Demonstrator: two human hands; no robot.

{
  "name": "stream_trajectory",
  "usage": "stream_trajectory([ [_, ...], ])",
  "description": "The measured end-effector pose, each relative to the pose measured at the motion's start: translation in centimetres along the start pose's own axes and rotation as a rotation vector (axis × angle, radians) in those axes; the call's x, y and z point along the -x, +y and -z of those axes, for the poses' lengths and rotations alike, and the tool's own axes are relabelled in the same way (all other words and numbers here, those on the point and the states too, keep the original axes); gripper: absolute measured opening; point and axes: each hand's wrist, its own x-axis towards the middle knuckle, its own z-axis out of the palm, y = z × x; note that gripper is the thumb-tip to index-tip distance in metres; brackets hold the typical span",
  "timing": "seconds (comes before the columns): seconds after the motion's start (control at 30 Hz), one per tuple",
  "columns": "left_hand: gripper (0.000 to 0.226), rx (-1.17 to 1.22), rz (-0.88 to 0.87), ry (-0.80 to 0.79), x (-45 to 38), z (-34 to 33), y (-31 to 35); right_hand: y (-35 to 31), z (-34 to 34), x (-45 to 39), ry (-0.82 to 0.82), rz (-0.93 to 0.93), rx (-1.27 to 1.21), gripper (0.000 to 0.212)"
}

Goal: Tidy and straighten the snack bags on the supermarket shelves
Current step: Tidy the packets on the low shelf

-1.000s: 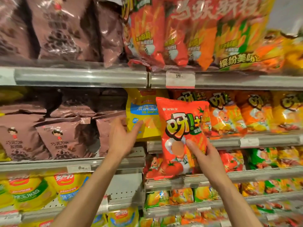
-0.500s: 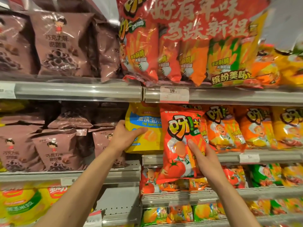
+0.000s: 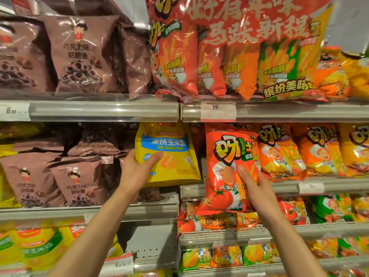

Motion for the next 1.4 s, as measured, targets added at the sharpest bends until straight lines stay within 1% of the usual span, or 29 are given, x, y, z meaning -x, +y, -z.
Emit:
stream_trajectory([
  [0.1,0.028,0.010,-0.021,0.030,0.1,1.7,0.3,0.1,-0.3,0.0,0.023,0.012,0.002,0.038],
  [0.23,0.023,0.020,-0.018,-0.030,0.5,3.6,0.9,0.1,-0.9,0.1,0.051,0.023,0.018,0.059],
  [0.27,0.022,0.023,-0.015,-0.043,0.6,4.1,1.0,0.1,-1.2,0.1,0.056,0.025,0.033,0.060],
  [0.3,0.022,0.028,-0.011,-0.052,0.8,4.5,1.1,-0.1,-1.6,0.1,0.059,0.034,0.053,0.058],
  [0.4,0.026,0.016,-0.007,-0.061,1.3,6.2,1.4,-0.8,-3.2,0.0,0.058,0.079,0.117,0.040],
  [0.5,0.039,-0.012,-0.022,-0.076,2.0,8.3,1.6,-1.4,-5.0,-1.0,0.088,0.109,0.170,0.038],
  [0.6,0.049,-0.024,-0.022,-0.068,2.4,10.2,1.7,-1.7,-6.8,-2.4,0.117,0.116,0.224,0.046],
  [0.63,0.049,-0.032,-0.034,-0.063,2.5,10.7,1.7,-1.8,-7.4,-2.9,0.119,0.123,0.238,0.047],
  [0.73,0.043,-0.061,-0.062,-0.047,2.5,11.6,1.8,-1.9,-9.3,-4.3,0.102,0.163,0.238,0.040],
  [0.77,0.042,-0.060,-0.066,-0.045,2.5,11.7,1.8,-1.7,-9.9,-4.8,0.103,0.172,0.232,0.041],
  [0.83,0.044,-0.059,-0.071,-0.053,2.6,11.9,1.7,-1.4,-10.9,-5.8,0.116,0.171,0.231,0.052],
  [0.93,0.046,-0.073,-0.076,-0.066,2.6,12.0,1.4,-0.9,-12.0,-7.1,0.107,0.129,0.268,0.084],
  [0.97,0.047,-0.073,-0.081,-0.073,2.6,11.9,1.3,-0.8,-12.3,-7.4,0.095,0.114,0.286,0.091],
  [1.0,0.048,-0.072,-0.083,-0.074,2.6,11.9,1.1,-0.9,-12.5,-7.6,0.095,0.107,0.304,0.094],
  [1.13,0.056,-0.067,-0.067,-0.044,2.6,11.7,0.4,-0.4,-12.7,-8.3,0.136,0.118,0.381,0.089],
  [1.27,0.059,-0.072,-0.059,-0.034,2.5,11.8,0.0,-0.1,-11.9,-8.2,0.065,0.093,0.470,0.089],
  [1.33,0.057,-0.066,-0.063,-0.031,2.5,11.8,-0.1,-0.2,-11.8,-7.7,0.066,0.125,0.494,0.092],
  [1.4,0.054,-0.063,-0.065,-0.036,2.5,11.6,-0.1,-0.3,-11.9,-6.5,0.073,0.200,0.542,0.097],
])
